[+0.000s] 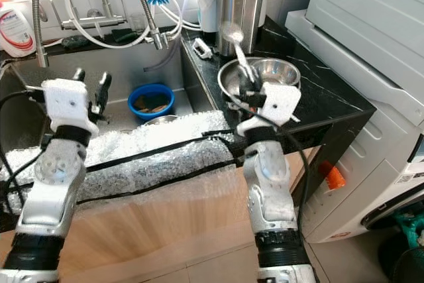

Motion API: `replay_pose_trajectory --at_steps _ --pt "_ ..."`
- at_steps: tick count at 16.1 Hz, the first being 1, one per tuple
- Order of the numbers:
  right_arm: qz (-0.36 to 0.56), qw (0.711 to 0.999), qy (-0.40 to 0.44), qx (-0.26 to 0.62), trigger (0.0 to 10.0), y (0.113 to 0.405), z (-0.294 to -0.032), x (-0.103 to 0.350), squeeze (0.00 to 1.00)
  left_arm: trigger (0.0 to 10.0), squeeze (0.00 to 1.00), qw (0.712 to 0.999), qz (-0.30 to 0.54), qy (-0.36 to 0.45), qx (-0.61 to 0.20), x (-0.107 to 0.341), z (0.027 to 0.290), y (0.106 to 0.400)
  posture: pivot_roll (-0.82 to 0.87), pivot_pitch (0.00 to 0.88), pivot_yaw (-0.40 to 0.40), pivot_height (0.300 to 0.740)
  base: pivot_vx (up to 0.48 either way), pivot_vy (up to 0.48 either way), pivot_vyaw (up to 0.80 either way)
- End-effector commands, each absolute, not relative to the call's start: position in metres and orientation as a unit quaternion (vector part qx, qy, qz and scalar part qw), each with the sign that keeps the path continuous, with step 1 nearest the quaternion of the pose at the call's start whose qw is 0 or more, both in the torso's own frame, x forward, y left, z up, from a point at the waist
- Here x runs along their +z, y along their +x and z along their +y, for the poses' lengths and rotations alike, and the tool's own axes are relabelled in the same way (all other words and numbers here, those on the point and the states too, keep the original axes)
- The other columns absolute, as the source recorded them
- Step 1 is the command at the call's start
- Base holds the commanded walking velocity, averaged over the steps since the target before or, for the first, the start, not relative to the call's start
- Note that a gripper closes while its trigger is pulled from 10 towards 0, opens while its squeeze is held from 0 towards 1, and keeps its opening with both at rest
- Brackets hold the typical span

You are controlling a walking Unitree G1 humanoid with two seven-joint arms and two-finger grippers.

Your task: Kitchen organization

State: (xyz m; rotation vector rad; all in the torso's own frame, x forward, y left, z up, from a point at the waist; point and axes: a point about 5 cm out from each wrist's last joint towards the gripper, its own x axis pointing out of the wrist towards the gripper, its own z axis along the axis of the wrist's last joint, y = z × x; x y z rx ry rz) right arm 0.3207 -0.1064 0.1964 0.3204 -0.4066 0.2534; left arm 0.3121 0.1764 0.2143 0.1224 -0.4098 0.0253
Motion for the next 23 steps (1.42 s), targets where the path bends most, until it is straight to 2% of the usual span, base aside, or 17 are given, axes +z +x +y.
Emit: replay_pose_trajectory --at_steps 1,2,5,8,11,18,20,21,22,23 --pt "-0.191 0.944 0.203 0.174 10.0 0.318 -0.097 0.2 0.0 10.0 0.0 0.981 -0.194 -0.007 0.007 0.22 0.18 0.314 -0.09 0.0 0.026 0.74 0.0 0.0 0.0" --pt "-0.185 0.941 0.215 0.187 10.0 0.317 -0.095 0.199 0.0 10.0 0.0 0.982 -0.187 -0.033 0.002 0.22 0.18 0.315 -0.09 0.0 0.027 0.74 0.0 0.0 0.0" --pt "-0.145 0.904 0.302 0.264 10.0 0.301 -0.085 0.186 0.0 10.0 0.0 0.967 -0.135 -0.198 -0.08 0.212 0.173 0.315 -0.08 0.0 0.027 0.74 0.0 0.0 0.0" --pt "-0.118 0.871 0.378 0.292 10.0 0.294 -0.084 0.18 0.0 10.0 0.0 0.952 -0.121 -0.252 -0.123 0.207 0.165 0.311 -0.09 0.0 0.03 0.74 0.0 0.0 0.0" --pt "-0.095 0.832 0.437 0.327 10.0 0.285 -0.085 0.176 0.0 10.0 0.0 0.916 -0.122 -0.331 -0.193 0.215 0.156 0.303 -0.08 0.0 0.03 0.74 0.0 0.0 0.0" --pt "-0.054 0.807 0.452 0.375 10.0 0.273 -0.08 0.167 0.0 10.0 0.0 0.895 -0.087 -0.356 -0.254 0.212 0.145 0.294 -0.08 0.0 0.024 0.74 0.0 0.0 0.0" --pt "-0.035 0.807 0.435 0.398 10.0 0.269 -0.074 0.163 0.0 10.0 0.0 0.871 -0.093 -0.4 -0.271 0.215 0.141 0.291 -0.08 0.0 0.022 0.74 0.0 0.0 0.0" --pt "-0.034 0.807 0.434 0.399 10.0 0.268 -0.074 0.162 0.0 10.0 0.0 0.869 -0.091 -0.4 -0.276 0.215 0.141 0.29 -0.08 0.0 0.023 0.74 0.0 0.0 0.0" --pt "-0.032 0.806 0.434 0.401 10.0 0.268 -0.073 0.162 0.0 10.0 0.11 0.869 -0.087 -0.398 -0.283 0.213 0.139 0.289 -0.08 0.0 0.022 0.74 0.0 0.0 0.0" --pt "-0.031 0.806 0.431 0.406 10.0 0.267 -0.073 0.162 0.0 10.0 1.0 0.868 -0.074 -0.398 -0.289 0.21 0.135 0.287 -0.08 0.0 0.022 0.74 0.0 0.0 0.0"
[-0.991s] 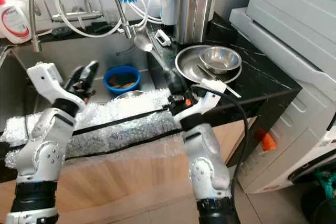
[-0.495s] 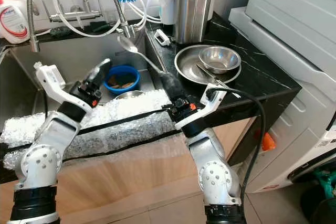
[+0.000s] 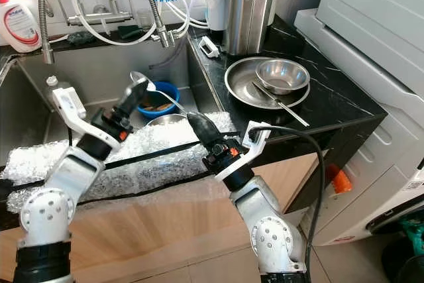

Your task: Kitchen organization

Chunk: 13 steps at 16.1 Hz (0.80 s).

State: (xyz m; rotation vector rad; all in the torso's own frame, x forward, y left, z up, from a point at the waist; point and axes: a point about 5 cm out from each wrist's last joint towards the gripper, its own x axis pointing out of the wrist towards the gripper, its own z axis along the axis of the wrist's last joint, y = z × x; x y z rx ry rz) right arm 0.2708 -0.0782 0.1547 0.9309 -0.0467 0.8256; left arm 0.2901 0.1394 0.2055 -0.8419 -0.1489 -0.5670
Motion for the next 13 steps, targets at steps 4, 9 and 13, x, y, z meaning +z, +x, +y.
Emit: replay_pose_trajectory --at_steps 4,9,13 --pt "-0.036 0.804 0.428 0.41 10.0 0.2671 -0.0722 0.1633 0.0 10.0 1.0 0.869 -0.061 -0.388 -0.302 0.2092 0.1308 0.2852 -0.08 0.0 0.021 0.74 0.0 0.0 0.0" --pt "-0.037 0.804 0.428 0.411 10.0 0.267 -0.0722 0.1632 0.0 10.0 1.0 0.869 -0.059 -0.388 -0.303 0.2093 0.1307 0.2845 -0.08 0.0 0.021 0.74 0.0 0.0 0.0" --pt "-0.037 0.804 0.428 0.411 10.0 0.267 -0.0722 0.1632 0.0 10.0 1.0 0.869 -0.058 -0.387 -0.304 0.2093 0.1307 0.2844 -0.08 0.0 0.021 0.74 0.0 0.0 0.0"
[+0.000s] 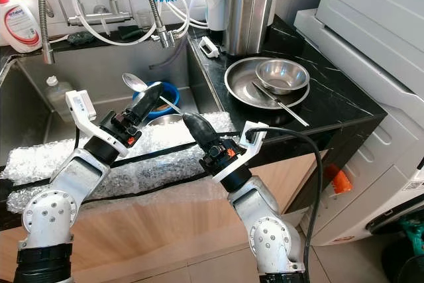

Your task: Kitchen organization

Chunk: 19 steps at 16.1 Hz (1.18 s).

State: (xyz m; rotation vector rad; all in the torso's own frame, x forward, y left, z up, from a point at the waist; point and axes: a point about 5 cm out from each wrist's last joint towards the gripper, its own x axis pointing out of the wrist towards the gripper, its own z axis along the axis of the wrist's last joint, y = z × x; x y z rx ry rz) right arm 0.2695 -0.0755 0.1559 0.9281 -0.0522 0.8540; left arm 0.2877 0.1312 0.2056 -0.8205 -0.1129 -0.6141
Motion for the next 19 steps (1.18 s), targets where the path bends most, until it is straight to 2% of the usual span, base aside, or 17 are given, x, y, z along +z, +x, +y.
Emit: replay_pose_trajectory --at_steps 1,3,4,6,12,19 --pt "-0.037 0.804 0.428 0.411 10.0 0.267 -0.072 0.163 0.0 10.0 1.0 0.869 -0.058 -0.387 -0.304 0.209 0.131 0.284 -0.08 0.0 0.021 0.74 0.0 0.0 0.0" --pt "-0.037 0.804 0.428 0.411 10.0 0.267 -0.072 0.163 0.0 10.0 1.0 0.869 -0.058 -0.387 -0.304 0.209 0.131 0.284 -0.08 0.0 0.021 0.74 0.0 0.0 0.0" --pt "-0.023 0.798 0.389 0.46 10.0 0.26 -0.06 0.163 0.0 10.0 0.0 0.865 -0.046 -0.386 -0.317 0.208 0.126 0.283 -0.08 0.0 0.022 0.74 0.0 0.0 0.0" --pt "-0.014 0.792 0.353 0.498 10.0 0.252 -0.052 0.16 0.0 10.0 0.0 0.858 -0.036 -0.386 -0.336 0.206 0.118 0.281 -0.08 0.0 0.021 0.74 0.0 0.0 0.0" --pt "-0.033 0.795 0.351 0.493 10.0 0.255 -0.055 0.166 0.0 10.0 0.0 0.861 -0.048 -0.381 -0.332 0.211 0.121 0.283 -0.08 0.0 0.02 0.74 0.0 0.0 0.0" --pt "-0.059 0.83 0.366 0.417 10.0 0.271 -0.068 0.166 0.0 10.0 0.0 0.866 -0.053 -0.381 -0.318 0.211 0.125 0.284 -0.08 0.0 0.022 0.74 0.0 0.0 0.0"
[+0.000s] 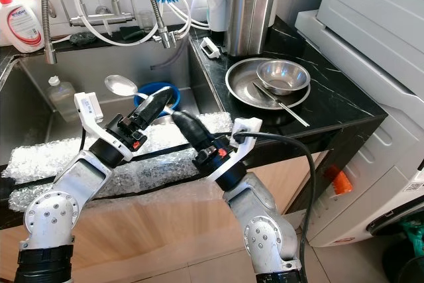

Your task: Kitchen organization

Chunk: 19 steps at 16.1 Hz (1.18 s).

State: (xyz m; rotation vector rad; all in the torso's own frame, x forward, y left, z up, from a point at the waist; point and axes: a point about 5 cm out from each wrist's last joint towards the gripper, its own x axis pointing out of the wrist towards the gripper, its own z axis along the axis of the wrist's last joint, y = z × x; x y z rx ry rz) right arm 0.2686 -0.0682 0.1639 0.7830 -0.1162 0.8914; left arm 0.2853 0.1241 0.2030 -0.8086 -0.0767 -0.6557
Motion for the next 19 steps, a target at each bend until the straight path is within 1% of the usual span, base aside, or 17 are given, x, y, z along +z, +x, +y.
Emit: replay_pose_trajectory --at_steps 1,6,7,9,19 --pt "-0.059 0.83 0.368 0.416 10.0 0.2712 -0.0677 0.1662 0.0 10.0 0.0 0.866 -0.055 -0.382 -0.317 0.2117 0.1252 0.2846 -0.08 0.0 0.022 0.74 0.0 0.0 0.0" --pt "-0.041 0.822 0.363 0.436 10.0 0.2654 -0.0623 0.16 0.0 9.9 0.0 0.861 -0.076 -0.407 -0.297 0.2168 0.1313 0.2887 -0.07 0.0 0.021 0.74 0.0 0.0 0.0" --pt "-0.04 0.822 0.363 0.437 10.0 0.2652 -0.062 0.1596 0.0 9.5 0.0 0.86 -0.076 -0.408 -0.297 0.2167 0.1313 0.2887 -0.07 0.0 0.021 0.74 0.0 0.0 0.0" --pt "-0.039 0.822 0.363 0.437 10.0 0.2653 -0.0621 0.159 0.0 0.0 0.0 0.859 -0.076 -0.41 -0.298 0.2165 0.1307 0.2881 -0.07 0.0 0.02 0.74 0.0 0.0 0.0" --pt "-0.038 0.827 0.356 0.433 10.0 0.2673 -0.0626 0.1572 0.0 0.0 0.0 0.858 -0.071 -0.408 -0.304 0.2157 0.1295 0.2862 -0.07 0.0 0.016 0.74 0.0 0.0 0.0"
